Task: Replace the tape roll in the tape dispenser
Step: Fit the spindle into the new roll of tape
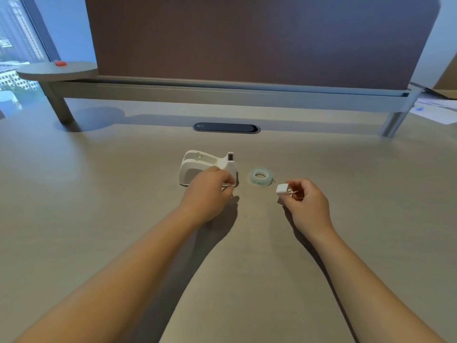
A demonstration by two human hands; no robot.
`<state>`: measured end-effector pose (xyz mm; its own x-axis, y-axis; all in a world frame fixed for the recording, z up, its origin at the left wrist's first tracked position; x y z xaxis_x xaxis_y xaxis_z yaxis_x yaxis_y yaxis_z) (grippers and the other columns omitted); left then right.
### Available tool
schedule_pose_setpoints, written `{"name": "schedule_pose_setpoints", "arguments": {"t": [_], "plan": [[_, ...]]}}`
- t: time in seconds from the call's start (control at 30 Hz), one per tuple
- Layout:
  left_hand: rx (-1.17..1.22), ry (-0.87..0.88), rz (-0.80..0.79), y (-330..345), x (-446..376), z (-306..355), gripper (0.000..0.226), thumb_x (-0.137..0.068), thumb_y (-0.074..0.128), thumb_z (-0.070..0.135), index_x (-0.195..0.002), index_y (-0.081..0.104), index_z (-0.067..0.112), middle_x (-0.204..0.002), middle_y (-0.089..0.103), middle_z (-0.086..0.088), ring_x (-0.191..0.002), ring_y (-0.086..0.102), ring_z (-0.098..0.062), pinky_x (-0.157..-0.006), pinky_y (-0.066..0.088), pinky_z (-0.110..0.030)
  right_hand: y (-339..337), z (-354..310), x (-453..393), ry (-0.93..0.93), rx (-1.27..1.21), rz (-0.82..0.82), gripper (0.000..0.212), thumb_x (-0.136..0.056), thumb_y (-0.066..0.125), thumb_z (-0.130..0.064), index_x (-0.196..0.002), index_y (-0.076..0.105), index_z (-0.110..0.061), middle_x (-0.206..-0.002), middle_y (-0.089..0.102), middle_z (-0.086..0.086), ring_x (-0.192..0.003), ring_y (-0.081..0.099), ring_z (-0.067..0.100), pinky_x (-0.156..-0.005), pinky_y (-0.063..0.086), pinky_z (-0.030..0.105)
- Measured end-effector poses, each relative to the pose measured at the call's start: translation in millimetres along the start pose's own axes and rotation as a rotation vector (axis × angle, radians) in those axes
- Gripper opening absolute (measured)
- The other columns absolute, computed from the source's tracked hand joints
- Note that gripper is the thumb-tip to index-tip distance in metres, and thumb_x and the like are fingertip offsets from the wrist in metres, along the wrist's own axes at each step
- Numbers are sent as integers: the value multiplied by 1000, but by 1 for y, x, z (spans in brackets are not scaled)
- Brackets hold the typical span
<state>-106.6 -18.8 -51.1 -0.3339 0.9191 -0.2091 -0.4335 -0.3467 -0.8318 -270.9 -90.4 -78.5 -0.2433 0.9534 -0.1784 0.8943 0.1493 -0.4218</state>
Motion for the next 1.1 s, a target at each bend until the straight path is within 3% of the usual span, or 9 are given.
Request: {"name": "schedule_pose_setpoints", "arguments": {"t": [0.17, 0.4, 0.5, 0.6, 0.7, 0.8, 0.9, 0.97, 1.1], "plan": [[-133, 153, -59, 31, -27, 29, 33, -87, 45, 18, -119, 51, 11, -127, 52, -11, -115, 45, -27, -97, 36, -35, -14, 12, -14, 34, 23, -1, 16, -80, 60, -12, -85, 51, -24, -73, 55, -14, -68, 54, 9, -79, 51, 43], [-428, 183, -85, 66, -54, 42, 25, -86, 40, 3, -106, 55, -3, -113, 53, -21, -107, 44, -33, -89, 41, -41, -19, 25, -20, 52, -13, 29, 22, -77, 62, -18, -76, 49, -36, -76, 57, -17, -85, 61, 19, -84, 51, 53], [-403, 175, -70, 69, -56, 42, 25, -86, 41, 5, -104, 57, -2, -113, 54, -20, -106, 45, -33, -90, 40, -40, -20, 26, -19, 51, -22, 37, 25, -77, 63, -21, -71, 47, -39, -75, 56, -18, -84, 60, 19, -84, 51, 53], [-44, 67, -27, 61, -49, 43, 22, -87, 45, 14, -92, 61, 0, -101, 57, -11, -97, 49, -27, -85, 37, -34, -22, 25, -15, 63, -79, 53, 19, -76, 64, -32, -71, 47, -39, -78, 59, -13, -83, 62, 21, -81, 52, 54], [637, -247, -104, 51, -33, 42, 19, -86, 47, 18, -70, 55, 11, -72, 50, -4, -74, 48, -20, -71, 38, -31, -26, 14, -9, 13, -138, 87, 14, -79, 62, -29, -85, 50, -27, -80, 56, -12, -86, 59, 21, -80, 52, 45], [1194, -449, -185, 44, -10, 44, 13, -87, 45, 14, -85, 56, 6, -76, 51, -10, -68, 51, -18, -76, 45, -30, -28, -3, 5, -49, -219, 118, 15, -81, 61, -18, -93, 52, -15, -80, 54, -11, -83, 54, 17, -79, 47, 35], [1369, -455, -273, 40, 8, 39, 28, -89, 43, 22, -106, 55, 3, -86, 60, -9, -76, 58, -17, -77, 49, -28, -22, -16, 26, -108, -250, 102, 14, -81, 60, -20, -94, 55, -16, -81, 56, -10, -79, 55, 11, -77, 48, 31], [1410, -438, -286, 39, 19, 35, 32, -89, 42, 24, -110, 54, 2, -93, 63, -10, -84, 60, -18, -77, 51, -27, -16, -22, 38, -170, -227, 78, 12, -82, 59, -21, -93, 55, -19, -85, 59, -6, -83, 56, 8, -77, 48, 26], [1395, -379, -231, 35, 37, 27, 31, -90, 39, 20, -107, 54, 0, -89, 63, -9, -81, 62, -16, -69, 55, -22, 0, -27, 49, -228, -242, 46, 16, -81, 61, -20, -96, 57, -20, -94, 62, -5, -90, 57, 9, -80, 51, 28]]}}
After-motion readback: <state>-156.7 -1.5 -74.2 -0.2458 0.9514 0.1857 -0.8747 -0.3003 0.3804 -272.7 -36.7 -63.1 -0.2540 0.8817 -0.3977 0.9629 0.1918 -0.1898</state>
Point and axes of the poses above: each hand's wrist, its own x-axis away from the middle knuckle, its own y-axis out of the palm, z = x × y, the point moved 3 cm from there along -x, towards the middle knuckle
